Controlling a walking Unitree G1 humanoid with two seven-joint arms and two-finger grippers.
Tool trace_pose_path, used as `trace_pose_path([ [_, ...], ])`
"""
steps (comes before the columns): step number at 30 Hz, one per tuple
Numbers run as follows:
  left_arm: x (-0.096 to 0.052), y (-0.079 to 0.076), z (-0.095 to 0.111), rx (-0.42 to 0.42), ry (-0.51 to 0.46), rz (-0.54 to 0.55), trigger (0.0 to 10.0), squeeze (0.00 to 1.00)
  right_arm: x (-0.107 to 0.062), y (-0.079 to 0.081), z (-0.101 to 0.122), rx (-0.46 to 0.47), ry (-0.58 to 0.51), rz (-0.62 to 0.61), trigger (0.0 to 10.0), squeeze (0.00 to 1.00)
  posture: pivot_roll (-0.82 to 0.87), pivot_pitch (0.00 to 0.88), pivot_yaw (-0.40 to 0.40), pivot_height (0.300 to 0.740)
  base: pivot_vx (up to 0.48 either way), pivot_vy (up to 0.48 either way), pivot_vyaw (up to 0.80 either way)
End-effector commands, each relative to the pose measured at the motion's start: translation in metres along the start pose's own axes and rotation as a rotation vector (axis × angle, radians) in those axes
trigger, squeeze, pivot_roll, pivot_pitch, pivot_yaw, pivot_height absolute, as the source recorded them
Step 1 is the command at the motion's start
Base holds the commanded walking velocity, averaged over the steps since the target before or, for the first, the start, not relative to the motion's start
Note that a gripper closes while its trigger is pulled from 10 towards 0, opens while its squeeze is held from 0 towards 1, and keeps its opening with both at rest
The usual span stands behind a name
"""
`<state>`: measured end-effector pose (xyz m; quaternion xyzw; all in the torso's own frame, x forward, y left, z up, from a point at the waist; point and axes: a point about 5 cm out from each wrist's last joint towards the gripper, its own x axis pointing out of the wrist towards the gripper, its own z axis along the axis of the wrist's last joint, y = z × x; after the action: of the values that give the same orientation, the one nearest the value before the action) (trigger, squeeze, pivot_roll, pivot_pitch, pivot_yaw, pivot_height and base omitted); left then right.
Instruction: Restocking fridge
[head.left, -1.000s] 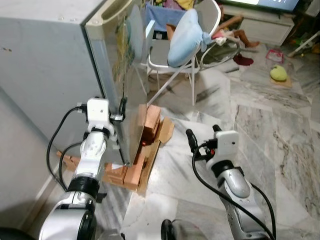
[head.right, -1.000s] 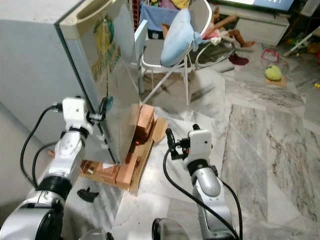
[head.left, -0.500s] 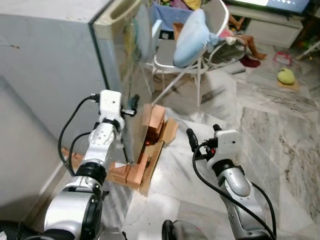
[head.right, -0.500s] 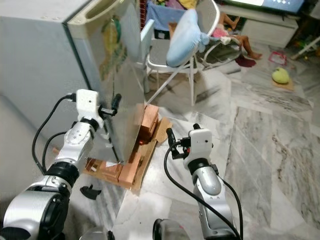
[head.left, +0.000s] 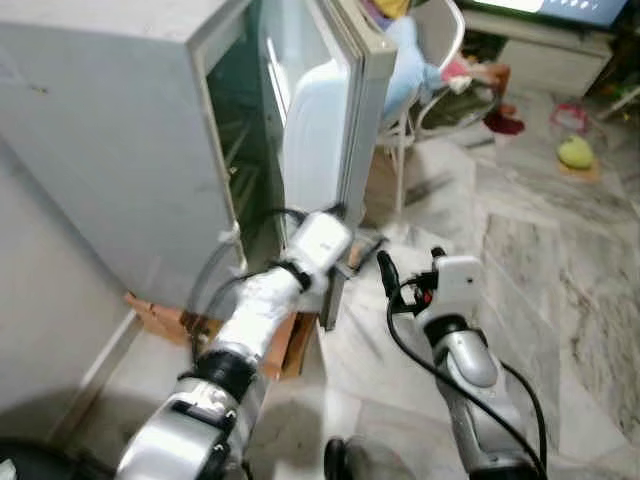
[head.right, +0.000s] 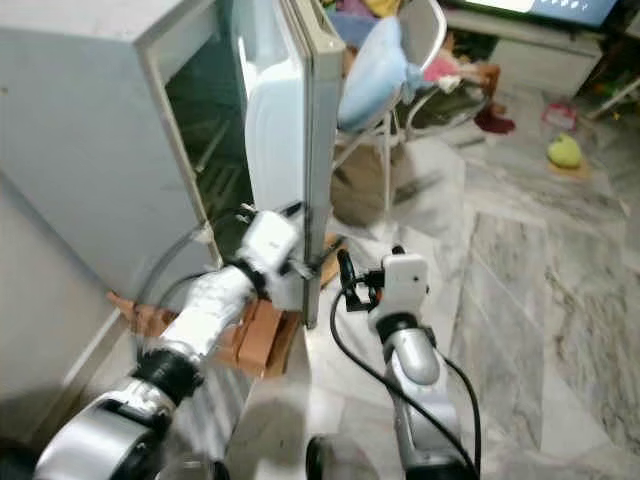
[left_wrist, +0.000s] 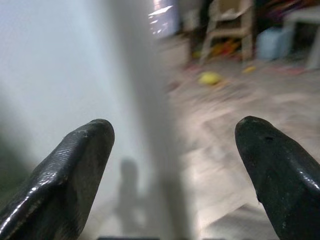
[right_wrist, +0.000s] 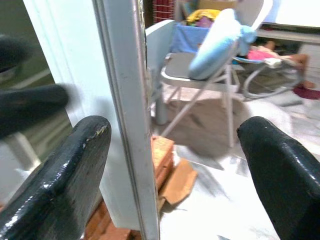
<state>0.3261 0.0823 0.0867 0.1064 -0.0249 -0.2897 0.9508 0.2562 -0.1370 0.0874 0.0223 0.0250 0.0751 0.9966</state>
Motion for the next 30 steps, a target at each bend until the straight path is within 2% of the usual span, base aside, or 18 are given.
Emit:
trace_pose_path([
  [1,-0.002,0.001,-0.001,-0.024,0.006,0.022,10.0,0.00,0.000,0.000,-0.001,-0.002,-0.004,-0.001,10.0,0.00,-0.03,0.030,-0.035,0.740,0.337,0.000,-0.80],
  [6,-0.011,0.015,-0.007,-0.025,0.011,0.110,10.0,0.00,0.001,0.005,0.000,-0.006,-0.013,0.013,10.0,0.00,-0.02,0.022,-0.038,0.740,0.371,-0.231,-0.80],
  [12,-0.017,0.014,-0.010,-0.028,0.005,0.133,10.0,0.00,0.004,0.004,0.002,-0.015,-0.021,0.008,10.0,0.00,-0.03,0.015,-0.035,0.740,0.376,-0.296,-0.80],
  [16,-0.025,0.015,-0.017,-0.036,0.024,0.164,10.0,0.00,0.003,0.001,0.002,-0.019,-0.025,-0.001,10.0,0.00,-0.04,0.014,-0.028,0.740,0.375,-0.294,-0.80],
  [20,-0.041,0.031,-0.030,-0.031,0.102,0.302,10.0,0.00,0.003,0.000,0.002,-0.018,-0.031,-0.012,10.0,0.00,-0.03,0.018,-0.026,0.740,0.420,-0.070,-0.58],
  [21,-0.041,0.031,-0.030,-0.031,0.102,0.302,10.0,0.00,0.003,0.000,0.002,-0.018,-0.031,-0.012,10.0,0.00,-0.03,0.018,-0.026,0.740,0.442,0.000,0.00],
  [22,-0.045,0.041,-0.031,-0.032,0.109,0.371,10.0,0.00,0.003,0.000,0.002,-0.020,-0.035,-0.011,10.0,0.00,-0.03,0.020,-0.026,0.740,0.442,0.000,0.00],
  [24,-0.048,0.049,-0.032,-0.039,0.126,0.430,10.0,0.00,0.003,0.000,0.002,-0.020,-0.036,-0.010,10.0,0.00,-0.03,0.021,-0.027,0.740,0.442,0.000,0.00],
  [25,-0.050,0.054,-0.033,-0.055,0.137,0.458,10.0,0.00,0.003,0.001,0.002,-0.020,-0.036,-0.010,10.0,0.00,-0.02,0.023,-0.026,0.740,0.442,0.000,0.00],
  [28,-0.047,0.055,-0.032,-0.065,0.139,0.451,10.0,0.00,0.004,0.001,0.002,-0.020,-0.037,-0.008,10.0,0.00,-0.02,0.024,-0.028,0.740,0.442,0.000,0.00],
  [29,-0.039,0.052,-0.027,-0.056,0.125,0.423,10.0,0.00,0.005,0.002,0.001,-0.020,-0.038,-0.005,10.0,0.00,-0.02,0.024,-0.028,0.740,0.442,0.000,0.00],
  [30,-0.039,0.052,-0.027,-0.056,0.125,0.423,10.0,0.00,0.005,0.002,0.001,-0.020,-0.038,-0.005,10.0,0.00,-0.02,0.024,-0.028,0.740,0.442,0.000,0.00],
])
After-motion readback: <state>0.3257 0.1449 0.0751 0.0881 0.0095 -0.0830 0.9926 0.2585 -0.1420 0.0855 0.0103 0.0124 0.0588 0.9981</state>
